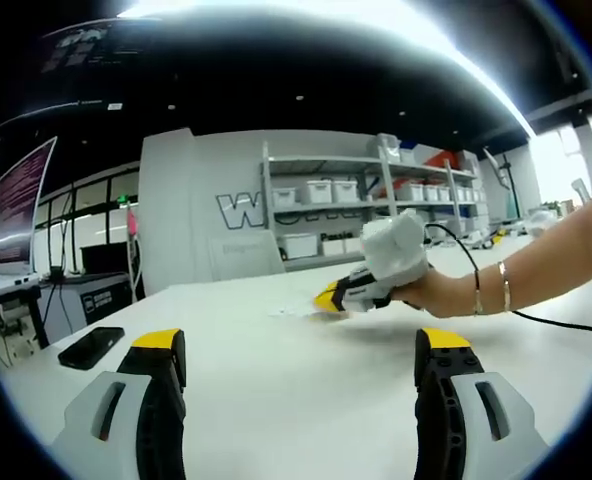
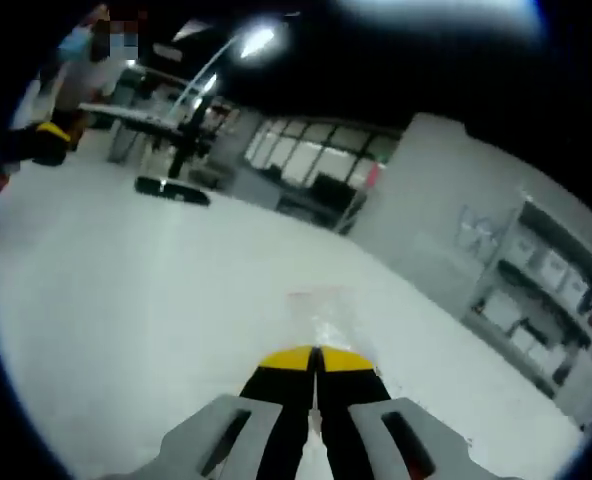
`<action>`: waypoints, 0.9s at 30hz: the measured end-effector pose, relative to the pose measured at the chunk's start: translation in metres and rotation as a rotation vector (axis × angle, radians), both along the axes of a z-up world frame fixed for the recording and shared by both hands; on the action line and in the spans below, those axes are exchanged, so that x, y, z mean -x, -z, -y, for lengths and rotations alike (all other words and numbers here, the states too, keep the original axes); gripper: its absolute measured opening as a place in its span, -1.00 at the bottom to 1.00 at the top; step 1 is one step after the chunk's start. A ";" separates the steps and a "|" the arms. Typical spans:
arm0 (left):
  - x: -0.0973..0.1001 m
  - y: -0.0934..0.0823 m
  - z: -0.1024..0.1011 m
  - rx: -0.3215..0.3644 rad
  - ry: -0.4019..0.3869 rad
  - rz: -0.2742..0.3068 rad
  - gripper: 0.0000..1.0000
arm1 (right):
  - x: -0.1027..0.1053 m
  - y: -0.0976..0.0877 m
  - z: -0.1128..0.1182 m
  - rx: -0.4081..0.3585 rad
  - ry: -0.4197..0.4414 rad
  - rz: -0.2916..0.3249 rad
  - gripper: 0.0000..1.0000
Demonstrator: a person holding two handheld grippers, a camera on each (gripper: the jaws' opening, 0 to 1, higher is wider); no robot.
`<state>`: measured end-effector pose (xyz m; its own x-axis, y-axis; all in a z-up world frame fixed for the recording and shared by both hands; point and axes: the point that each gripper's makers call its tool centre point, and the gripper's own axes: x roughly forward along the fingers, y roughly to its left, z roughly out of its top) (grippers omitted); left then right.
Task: Open the resealable bag by pulling the two sides of the seal apart until the entire bag opening is separated and visibly accessible.
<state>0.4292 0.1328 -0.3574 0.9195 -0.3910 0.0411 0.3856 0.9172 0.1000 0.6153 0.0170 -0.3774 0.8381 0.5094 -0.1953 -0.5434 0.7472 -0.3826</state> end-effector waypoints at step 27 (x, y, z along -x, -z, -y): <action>-0.003 -0.002 -0.004 -0.018 -0.037 0.034 0.87 | 0.032 -0.070 0.034 -0.213 0.009 0.062 -1.00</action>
